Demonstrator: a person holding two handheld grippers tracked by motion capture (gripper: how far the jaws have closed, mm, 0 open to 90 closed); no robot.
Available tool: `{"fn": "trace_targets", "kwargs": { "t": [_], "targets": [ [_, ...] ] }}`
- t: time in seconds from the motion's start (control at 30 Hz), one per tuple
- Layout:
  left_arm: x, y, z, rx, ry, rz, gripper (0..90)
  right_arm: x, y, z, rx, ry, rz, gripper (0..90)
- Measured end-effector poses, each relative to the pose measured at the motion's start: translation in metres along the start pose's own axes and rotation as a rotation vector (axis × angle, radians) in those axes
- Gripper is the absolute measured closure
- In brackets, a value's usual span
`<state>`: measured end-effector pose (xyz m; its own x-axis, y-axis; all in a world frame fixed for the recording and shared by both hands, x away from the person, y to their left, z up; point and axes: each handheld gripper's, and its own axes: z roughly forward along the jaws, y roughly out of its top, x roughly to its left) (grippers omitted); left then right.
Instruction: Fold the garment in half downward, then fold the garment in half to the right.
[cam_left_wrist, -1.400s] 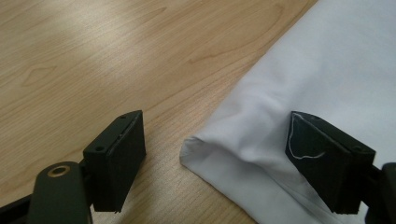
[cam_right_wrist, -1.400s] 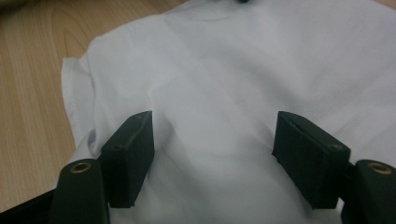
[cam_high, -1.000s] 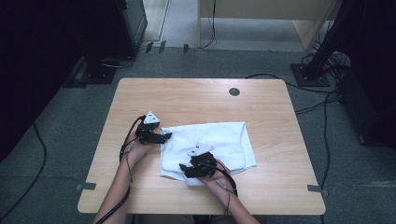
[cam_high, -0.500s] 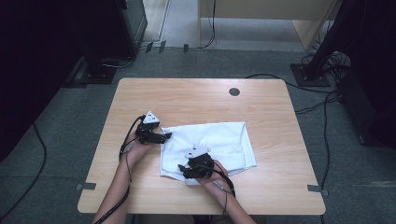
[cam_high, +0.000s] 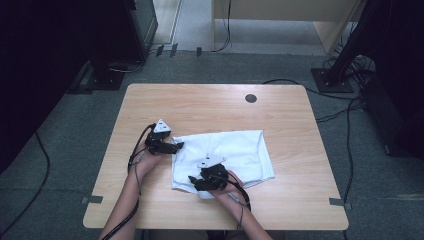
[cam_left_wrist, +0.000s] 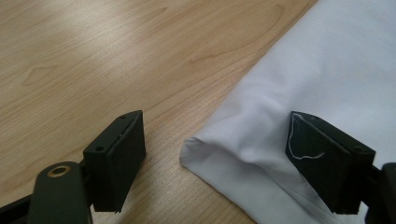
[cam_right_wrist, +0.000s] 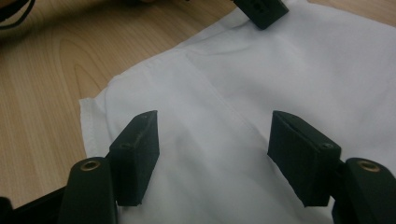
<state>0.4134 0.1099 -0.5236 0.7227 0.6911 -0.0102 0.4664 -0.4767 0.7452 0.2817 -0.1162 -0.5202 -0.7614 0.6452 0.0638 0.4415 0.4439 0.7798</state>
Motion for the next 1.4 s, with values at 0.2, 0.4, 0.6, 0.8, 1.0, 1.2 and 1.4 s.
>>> {"fn": "trace_targets", "kwargs": {
  "t": [0.2,0.4,0.6,0.8,1.0,1.2,1.4],
  "targets": [
    [0.0,0.0,-0.001,0.001,-0.002,-0.003,20.0,0.004,-0.001,0.008,0.029,-0.02,-0.038,34.4],
    [0.0,0.0,0.0,0.001,-0.001,-0.003,20.0,0.005,-0.002,0.009,0.029,-0.034,-0.059,34.9],
    [0.0,0.0,0.0,0.001,-0.001,-0.002,19.9,0.006,-0.002,0.009,0.029,-0.035,-0.046,34.7],
    [0.0,0.0,0.0,0.001,0.0,-0.002,19.9,0.007,0.006,0.011,0.016,-0.037,-0.031,34.8],
    [0.0,0.0,-0.001,0.001,-0.002,-0.004,20.0,0.013,0.011,0.019,0.028,-0.041,-0.054,35.0],
    [0.001,0.0,-0.001,0.0,-0.005,-0.005,20.0,0.015,0.008,0.02,0.038,-0.033,-0.068,37.1],
    [0.001,0.0,-0.001,-0.002,-0.008,-0.006,20.0,0.015,0.006,0.019,0.038,-0.017,-0.066,37.6]
  ]
}}
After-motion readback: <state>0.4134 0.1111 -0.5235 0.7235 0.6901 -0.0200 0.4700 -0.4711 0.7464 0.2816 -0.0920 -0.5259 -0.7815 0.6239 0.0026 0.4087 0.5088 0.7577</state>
